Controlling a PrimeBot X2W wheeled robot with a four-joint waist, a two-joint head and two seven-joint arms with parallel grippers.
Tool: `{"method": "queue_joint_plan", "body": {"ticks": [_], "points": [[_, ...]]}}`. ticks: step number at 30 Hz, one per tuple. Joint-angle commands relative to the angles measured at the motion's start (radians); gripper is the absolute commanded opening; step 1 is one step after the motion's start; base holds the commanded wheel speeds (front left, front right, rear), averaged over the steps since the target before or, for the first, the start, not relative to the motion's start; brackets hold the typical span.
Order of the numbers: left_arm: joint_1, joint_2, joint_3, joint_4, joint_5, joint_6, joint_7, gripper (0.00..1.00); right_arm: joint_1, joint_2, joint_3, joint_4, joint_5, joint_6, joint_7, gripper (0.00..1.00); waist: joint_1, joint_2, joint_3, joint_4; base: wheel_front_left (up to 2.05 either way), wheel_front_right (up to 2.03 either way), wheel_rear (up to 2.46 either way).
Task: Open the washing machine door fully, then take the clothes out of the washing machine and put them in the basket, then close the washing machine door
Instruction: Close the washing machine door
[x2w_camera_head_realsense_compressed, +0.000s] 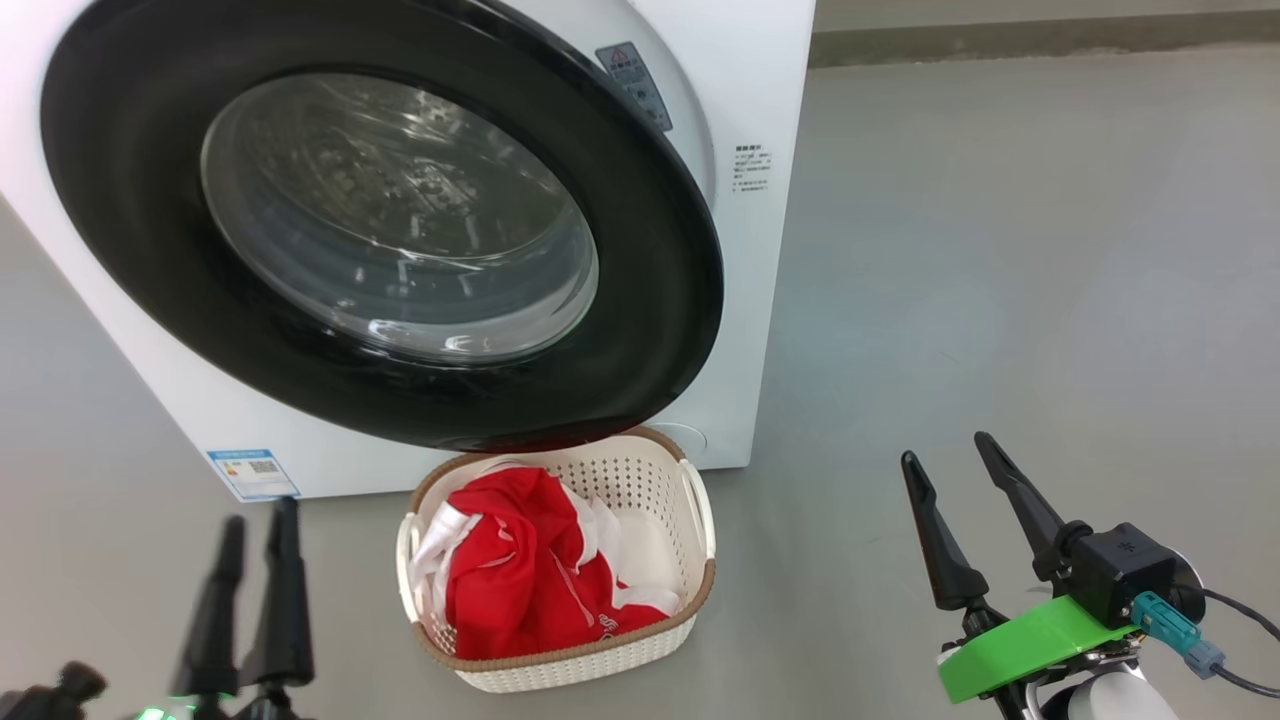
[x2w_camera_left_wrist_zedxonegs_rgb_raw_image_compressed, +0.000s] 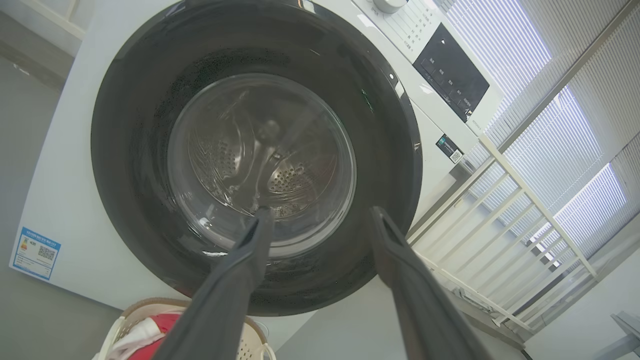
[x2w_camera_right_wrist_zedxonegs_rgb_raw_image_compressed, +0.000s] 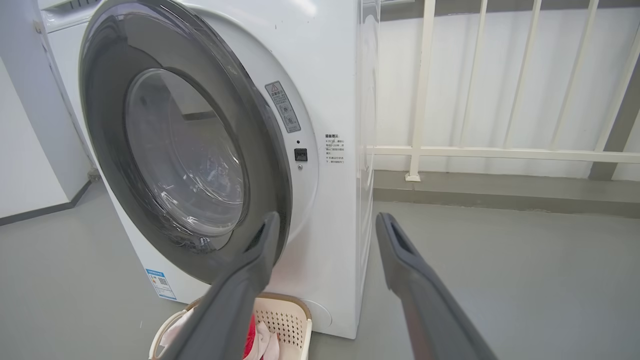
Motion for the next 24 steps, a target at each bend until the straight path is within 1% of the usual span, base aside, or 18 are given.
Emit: {"method": "queue_joint_plan", "body": {"ticks": [1,3,6,8,11,16,21,24], "points": [[-0.015,0.007,0.053,-0.042,0.049,0.0,-0.011,1.0,-0.01,-0.003,0.016,-0.03,-0.01,0.006,-0.006,1.0,0.0,0.0,-0.005,0.005,0.0,0.0,0.0],[-0.001,-0.004,0.085,-0.063,0.153,-0.001,-0.012,1.0,-0.006,-0.003,0.013,-0.033,-0.01,0.006,-0.006,1.0,0.0,0.0,-0.007,0.006,0.0,0.0,0.0],[0.021,-0.024,0.106,-0.083,0.306,-0.009,-0.012,1.0,0.0,-0.003,0.012,-0.036,-0.012,0.006,-0.006,1.0,0.0,0.0,-0.011,0.007,0.0,0.0,0.0],[0.039,-0.038,0.109,-0.084,0.385,-0.015,-0.012,1.0,0.005,-0.003,0.01,-0.037,-0.012,0.006,-0.006,1.0,0.0,0.0,-0.014,0.006,0.0,0.0,0.0],[0.064,-0.052,0.112,-0.07,0.473,-0.019,-0.012,1.0,0.011,-0.003,0.007,-0.041,-0.018,0.006,-0.006,1.0,0.0,0.0,-0.019,0.003,0.0,0.0,0.0],[0.093,-0.062,0.119,-0.037,0.574,-0.017,-0.012,1.0,0.025,-0.003,0.002,-0.053,-0.028,0.006,-0.006,1.0,0.0,0.0,-0.025,-0.004,0.0,0.0,0.0],[0.104,-0.065,0.127,-0.001,0.634,-0.016,-0.012,1.0,0.041,-0.003,-0.006,-0.068,-0.04,0.006,-0.006,1.0,0.0,0.0,-0.031,-0.007,0.0,0.0,0.0],[0.108,-0.071,0.13,0.024,0.652,-0.013,-0.012,1.0,0.05,-0.003,-0.003,-0.071,-0.044,0.006,-0.006,1.0,0.0,0.0,-0.036,-0.011,0.0,0.0,0.0]]}}
